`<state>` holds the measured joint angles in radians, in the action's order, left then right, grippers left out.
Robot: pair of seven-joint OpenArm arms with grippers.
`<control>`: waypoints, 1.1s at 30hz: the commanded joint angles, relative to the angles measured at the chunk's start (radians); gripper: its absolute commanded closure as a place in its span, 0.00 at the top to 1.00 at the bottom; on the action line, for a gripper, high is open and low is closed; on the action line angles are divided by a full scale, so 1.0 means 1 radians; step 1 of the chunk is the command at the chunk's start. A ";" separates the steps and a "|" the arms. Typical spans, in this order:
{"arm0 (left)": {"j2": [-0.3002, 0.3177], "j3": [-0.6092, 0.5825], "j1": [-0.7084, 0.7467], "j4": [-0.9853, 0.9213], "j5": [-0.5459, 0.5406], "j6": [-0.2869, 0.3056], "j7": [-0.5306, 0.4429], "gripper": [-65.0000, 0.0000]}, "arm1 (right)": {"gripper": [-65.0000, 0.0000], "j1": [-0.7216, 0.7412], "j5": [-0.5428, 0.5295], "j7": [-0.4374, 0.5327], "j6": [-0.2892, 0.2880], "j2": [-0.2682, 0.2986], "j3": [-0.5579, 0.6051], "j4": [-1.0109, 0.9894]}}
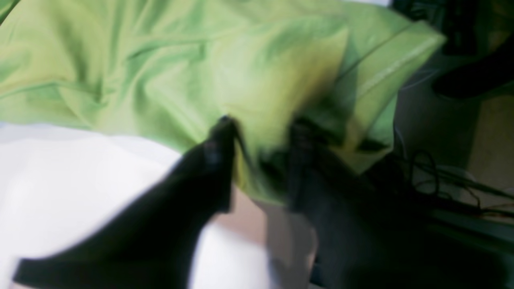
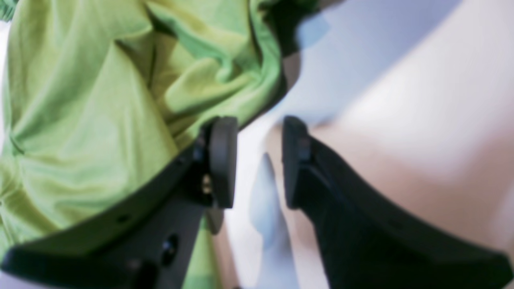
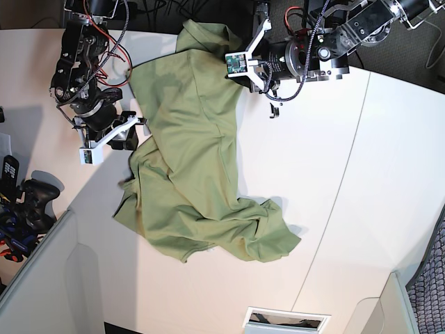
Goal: Layout the t-shirt on the table in an organized manner, then fold the t-shirt properly
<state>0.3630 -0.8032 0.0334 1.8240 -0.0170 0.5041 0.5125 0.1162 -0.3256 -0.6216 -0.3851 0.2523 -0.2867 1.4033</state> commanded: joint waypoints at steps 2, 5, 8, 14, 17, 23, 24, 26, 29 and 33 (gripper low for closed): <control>-0.002 0.003 -0.014 0.016 -0.005 0.016 -0.023 0.07 | 0.30 0.019 -0.015 0.023 -0.001 0.013 -0.006 0.020; 0.003 0.004 -0.018 0.027 -0.006 0.016 -0.023 0.00 | 0.30 0.019 -0.015 0.023 -0.001 0.013 -0.006 0.020; 0.012 0.009 -0.019 0.077 -0.006 0.010 -0.023 0.00 | 0.30 0.019 -0.015 0.026 -0.001 0.013 -0.006 0.020; 0.055 0.128 -0.019 0.214 -0.009 -0.056 -0.022 0.00 | 0.30 0.019 -0.015 0.026 -0.001 0.014 -0.008 0.021; 0.077 0.241 -0.019 0.253 -0.043 -0.074 -0.022 0.00 | 0.30 0.019 -0.015 0.026 -0.001 0.014 -0.008 0.021; 0.103 0.431 -0.019 0.254 -0.173 -0.073 -0.019 0.00 | 0.30 0.019 -0.095 -0.009 -0.005 0.011 -0.008 0.029; 0.103 0.452 -0.019 0.254 -0.191 -0.072 -0.018 0.00 | 0.30 0.019 -0.114 -0.022 -0.005 0.010 -0.008 0.038; 0.103 0.482 -0.020 0.254 -0.213 -0.068 -0.019 0.00 | 0.30 0.019 -0.157 -0.063 -0.014 -0.004 -0.008 0.058; 0.103 0.492 -0.019 0.254 -0.236 -0.066 -0.019 0.00 | 0.30 0.001 -0.246 -0.101 -0.066 -0.045 0.002 0.080; 0.103 0.492 -0.024 0.253 -0.238 -0.066 -0.023 0.00 | 0.35 -0.064 -0.283 -0.100 -0.109 -0.132 0.064 0.130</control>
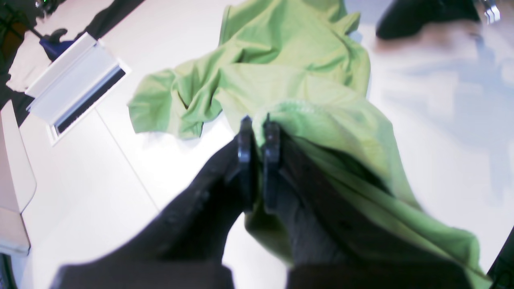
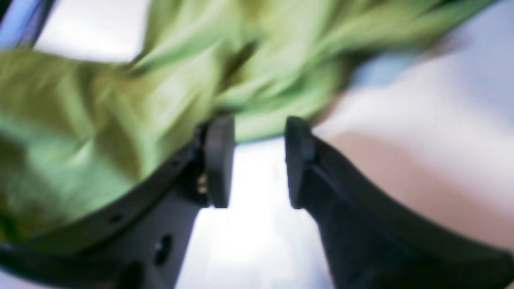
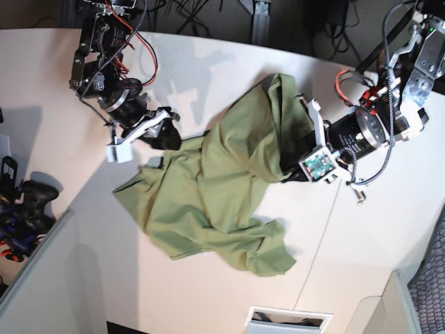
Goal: Layout the t-shirt on the table in an organized manner, then fold the t-shirt properly
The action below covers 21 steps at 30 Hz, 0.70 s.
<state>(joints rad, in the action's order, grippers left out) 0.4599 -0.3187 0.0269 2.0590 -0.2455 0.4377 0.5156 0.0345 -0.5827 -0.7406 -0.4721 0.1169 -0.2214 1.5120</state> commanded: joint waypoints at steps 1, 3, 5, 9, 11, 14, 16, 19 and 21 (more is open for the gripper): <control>0.006 0.008 -0.022 0.018 -0.009 0.001 -0.026 0.00 | 0.39 0.001 -0.026 0.022 -0.031 -0.014 0.022 0.040; 0.006 0.008 -0.032 0.016 -0.009 0.000 -0.026 0.00 | 0.45 -0.030 -0.005 0.035 -0.033 -0.041 0.072 0.081; 0.006 0.008 -0.041 0.013 -0.009 0.001 -0.026 0.00 | 0.48 -0.053 0.008 0.037 -0.033 -0.055 0.124 0.114; 0.006 0.008 -0.043 0.010 -0.010 0.001 -0.025 0.00 | 0.48 -0.094 0.067 0.060 -0.033 -0.074 0.230 0.143; 0.006 0.008 -0.043 0.006 -0.010 0.001 -0.026 0.00 | 0.48 -0.105 0.106 0.079 -0.033 -0.086 0.277 0.143; 0.006 0.008 -0.044 0.006 -0.009 0.001 -0.026 0.00 | 0.48 -0.113 0.152 0.093 -0.033 -0.119 0.323 0.143; 0.006 0.008 -0.044 0.006 -0.009 0.001 -0.026 0.00 | 0.48 -0.113 0.157 0.093 -0.033 -0.139 0.335 0.143; 0.006 0.008 -0.044 0.006 -0.010 0.001 -0.026 0.00 | 0.48 -0.113 0.160 0.093 -0.033 -0.172 0.336 0.143; 0.006 0.008 -0.044 0.006 -0.010 0.001 -0.026 0.00 | 0.48 -0.113 0.198 0.103 -0.033 -0.197 0.336 0.143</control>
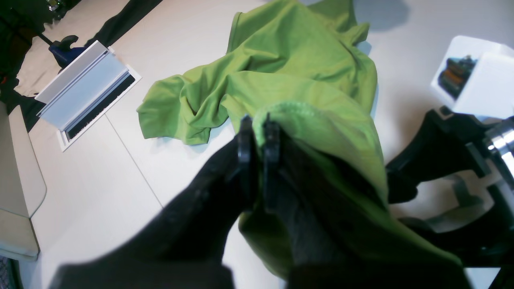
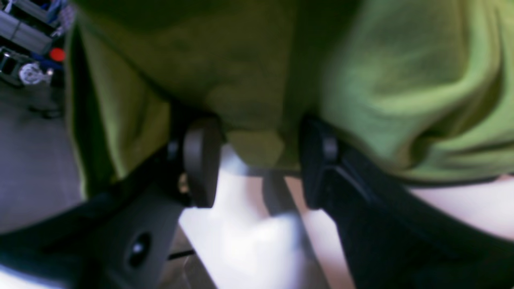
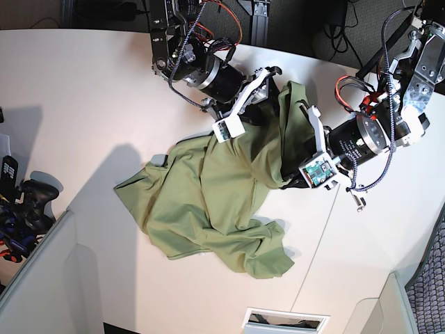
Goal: Layout the t-shirt on the table in an organized manner, then fold the t-shirt properly
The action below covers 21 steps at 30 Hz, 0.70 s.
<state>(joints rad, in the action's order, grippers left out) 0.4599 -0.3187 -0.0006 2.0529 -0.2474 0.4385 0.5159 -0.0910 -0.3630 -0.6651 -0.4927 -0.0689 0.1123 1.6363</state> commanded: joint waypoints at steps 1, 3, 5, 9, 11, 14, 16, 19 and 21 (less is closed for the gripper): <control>0.006 0.008 -0.016 0.012 -0.008 0.000 -0.026 0.00 | 0.48 0.012 0.011 0.040 -0.012 -0.024 0.002 0.018; 0.006 0.008 -0.016 0.012 -0.009 0.000 -0.026 0.00 | 0.48 0.013 0.073 0.072 -0.011 -0.049 0.002 0.014; 0.006 0.008 -0.016 0.012 -0.025 0.000 -0.026 0.00 | 0.48 0.013 0.121 0.108 -0.010 -0.069 0.002 0.004; 0.006 0.008 -0.017 0.012 -0.050 0.000 -0.026 0.00 | 0.45 0.013 0.181 0.152 -0.009 -0.082 0.018 -0.029; 0.006 0.008 -0.017 0.012 -0.049 0.000 -0.026 0.00 | 0.32 0.013 0.212 0.153 -0.009 -0.081 0.019 -0.039; 0.006 0.008 -0.017 0.012 -0.048 0.001 -0.025 0.00 | 0.07 0.013 0.263 0.153 -0.009 -0.080 0.019 -0.040; 0.006 0.008 -0.017 0.012 -0.048 0.000 -0.022 0.00 | 0.00 0.016 0.280 0.161 -0.009 -0.077 0.019 -0.040; 0.007 0.010 -0.024 0.012 -0.032 0.000 -0.013 0.00 | 0.00 0.016 0.326 0.173 -0.008 -0.060 0.019 -0.040; 0.019 0.013 -0.031 0.012 -0.019 -0.001 -0.010 0.00 | 0.00 0.016 0.357 0.176 -0.007 -0.036 0.018 -0.040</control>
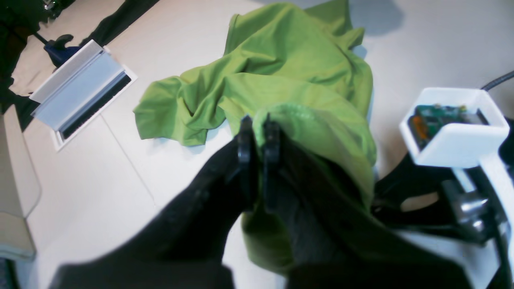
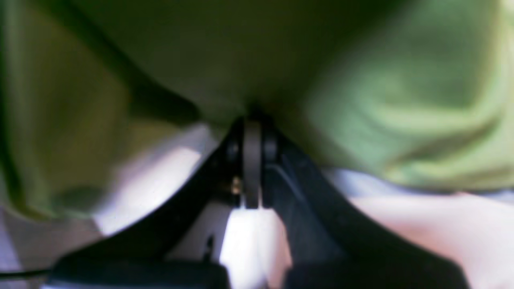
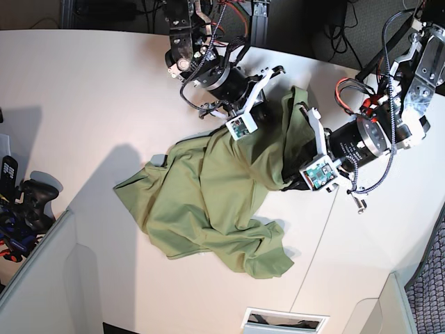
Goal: Layout the t-shirt on the table in an organized manner, then fold the t-shirt properly
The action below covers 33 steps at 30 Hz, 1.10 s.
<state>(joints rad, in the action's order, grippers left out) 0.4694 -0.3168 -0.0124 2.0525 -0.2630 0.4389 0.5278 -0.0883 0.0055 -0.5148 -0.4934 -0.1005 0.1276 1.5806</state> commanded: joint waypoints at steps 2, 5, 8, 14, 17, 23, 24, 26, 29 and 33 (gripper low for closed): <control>0.029 0.011 -0.025 0.013 -0.002 -0.002 -0.023 0.00 | 0.00 0.013 0.000 0.026 -0.002 0.025 -0.002 0.016; 0.041 0.011 -0.026 0.013 -0.003 -0.003 -0.022 0.00 | 0.00 0.013 -0.004 0.026 -0.001 0.062 -0.020 0.016; 0.040 0.011 -0.027 0.013 -0.011 -0.003 -0.023 0.00 | 0.00 0.013 -0.048 0.024 -0.001 0.067 -0.038 0.016; 0.040 0.011 -0.027 0.013 -0.010 -0.002 -0.031 0.00 | 0.34 0.009 -0.238 -0.035 -0.008 0.035 -0.005 0.016; 0.040 0.011 -0.026 0.013 -0.010 -0.002 -0.030 0.00 | 0.61 0.010 -0.188 0.008 -0.008 0.007 0.033 0.016; 0.040 0.011 -0.027 0.013 -0.017 -0.002 -0.030 0.00 | 0.61 0.024 -0.014 0.115 0.003 -0.051 0.055 -0.011; 0.039 0.010 -0.027 0.013 -0.028 -0.002 -0.030 0.00 | 0.61 0.035 0.009 0.119 0.009 -0.051 0.059 -0.037; 0.031 0.010 -0.026 0.013 -0.037 -0.001 -0.029 0.00 | 0.61 0.063 0.052 0.129 0.028 -0.051 0.063 -0.098; 0.019 0.010 -0.026 0.013 -0.044 -0.001 -0.029 0.00 | 0.61 0.096 0.093 0.150 0.052 -0.051 0.063 -0.180; 0.018 0.011 -0.026 0.013 -0.044 -0.001 -0.029 0.00 | 0.45 0.108 0.112 0.156 0.077 -0.051 0.063 -0.192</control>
<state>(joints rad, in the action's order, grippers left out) 0.4801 -0.3134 -0.0227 2.0525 -0.3000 0.4381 0.5236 0.0086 0.1215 -0.3599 -0.4206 -0.1444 0.1883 1.3796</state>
